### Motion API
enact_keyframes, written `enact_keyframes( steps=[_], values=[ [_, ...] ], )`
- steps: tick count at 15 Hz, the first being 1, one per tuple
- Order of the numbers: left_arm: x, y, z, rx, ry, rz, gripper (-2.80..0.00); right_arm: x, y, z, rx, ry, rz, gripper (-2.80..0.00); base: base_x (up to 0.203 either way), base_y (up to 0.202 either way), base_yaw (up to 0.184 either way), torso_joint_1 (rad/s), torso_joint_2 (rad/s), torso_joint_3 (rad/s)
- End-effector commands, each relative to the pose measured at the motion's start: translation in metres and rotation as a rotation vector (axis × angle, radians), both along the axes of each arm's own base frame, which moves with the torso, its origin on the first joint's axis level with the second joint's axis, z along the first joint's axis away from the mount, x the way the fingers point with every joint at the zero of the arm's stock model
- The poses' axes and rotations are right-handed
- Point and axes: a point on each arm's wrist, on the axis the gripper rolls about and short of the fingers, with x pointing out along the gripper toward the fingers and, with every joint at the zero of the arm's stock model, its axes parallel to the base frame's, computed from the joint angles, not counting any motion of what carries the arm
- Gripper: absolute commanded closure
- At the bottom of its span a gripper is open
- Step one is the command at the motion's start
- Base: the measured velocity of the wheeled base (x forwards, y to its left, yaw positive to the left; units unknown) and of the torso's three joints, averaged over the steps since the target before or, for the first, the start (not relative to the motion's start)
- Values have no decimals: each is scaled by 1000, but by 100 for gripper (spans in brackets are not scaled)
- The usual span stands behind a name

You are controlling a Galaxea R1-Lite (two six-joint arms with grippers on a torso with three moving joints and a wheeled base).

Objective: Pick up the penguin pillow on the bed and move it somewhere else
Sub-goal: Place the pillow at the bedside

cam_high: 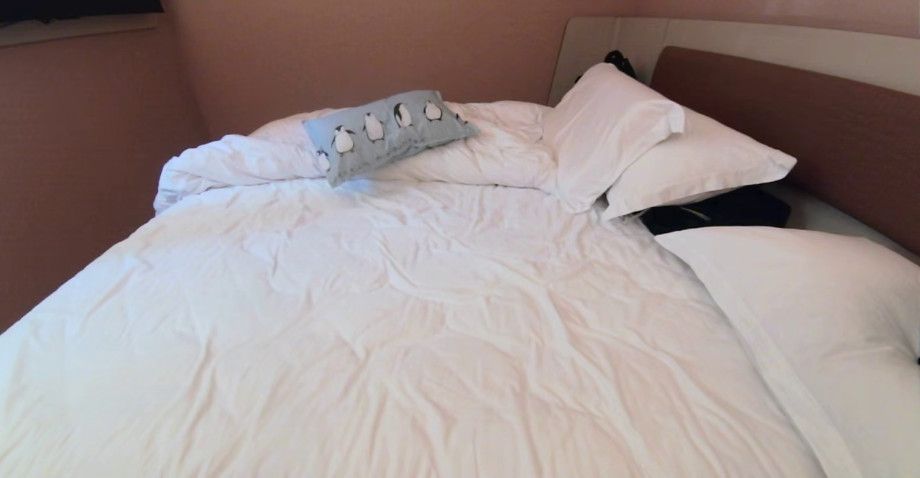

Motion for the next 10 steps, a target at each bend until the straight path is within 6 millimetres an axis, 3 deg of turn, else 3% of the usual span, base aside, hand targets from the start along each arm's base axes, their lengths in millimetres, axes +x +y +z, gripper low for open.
enact_keyframes(
  steps=[1, 5, 10],
  values=[
    [0, 0, 0, 0, 0, 1, 0, 6, -7, -32, 32, 43, 41, -280, 0, 0, 0, 0, 0, 0],
    [0, 0, 0, 0, 0, 1, 0, 14, -9, -62, 64, 74, 72, -280, 0, 0, 0, 0, 0, 0],
    [0, 0, 0, 0, 1, 1, 0, 23, -4, -80, 85, 105, 103, -280, 0, 0, 0, 0, 0, 0]
  ],
)
